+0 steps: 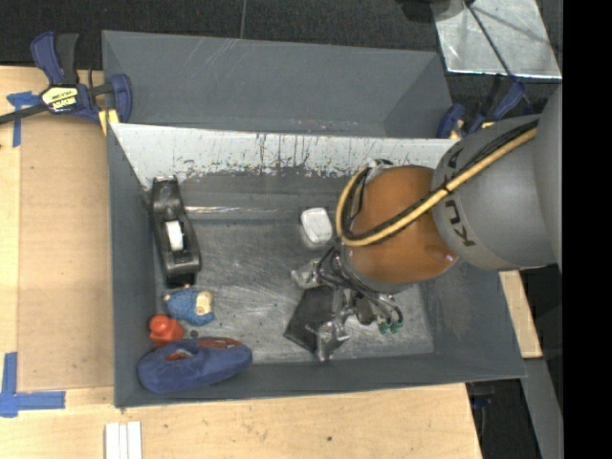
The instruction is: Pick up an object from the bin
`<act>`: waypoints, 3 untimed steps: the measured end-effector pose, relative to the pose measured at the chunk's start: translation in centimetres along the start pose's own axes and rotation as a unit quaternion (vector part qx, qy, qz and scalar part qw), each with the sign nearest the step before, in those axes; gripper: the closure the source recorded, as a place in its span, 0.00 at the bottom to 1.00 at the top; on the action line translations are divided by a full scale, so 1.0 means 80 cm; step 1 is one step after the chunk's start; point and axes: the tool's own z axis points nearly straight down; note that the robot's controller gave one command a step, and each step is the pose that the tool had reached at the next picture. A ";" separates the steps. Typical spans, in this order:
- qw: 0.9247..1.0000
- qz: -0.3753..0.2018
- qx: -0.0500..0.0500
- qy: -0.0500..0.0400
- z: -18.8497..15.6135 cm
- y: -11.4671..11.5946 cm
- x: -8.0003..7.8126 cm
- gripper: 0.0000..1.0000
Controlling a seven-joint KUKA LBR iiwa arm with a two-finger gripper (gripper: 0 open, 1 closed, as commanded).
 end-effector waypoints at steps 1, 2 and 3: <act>0.984 -0.180 -0.001 0.001 -0.036 -0.017 0.000 0.00; 0.959 -0.282 -0.002 0.001 -0.035 0.003 0.000 0.00; 0.914 -0.405 -0.001 0.001 -0.003 0.006 -0.007 0.00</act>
Offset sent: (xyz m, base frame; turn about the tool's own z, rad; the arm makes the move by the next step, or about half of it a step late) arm 0.0009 -0.0126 0.0279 -0.3634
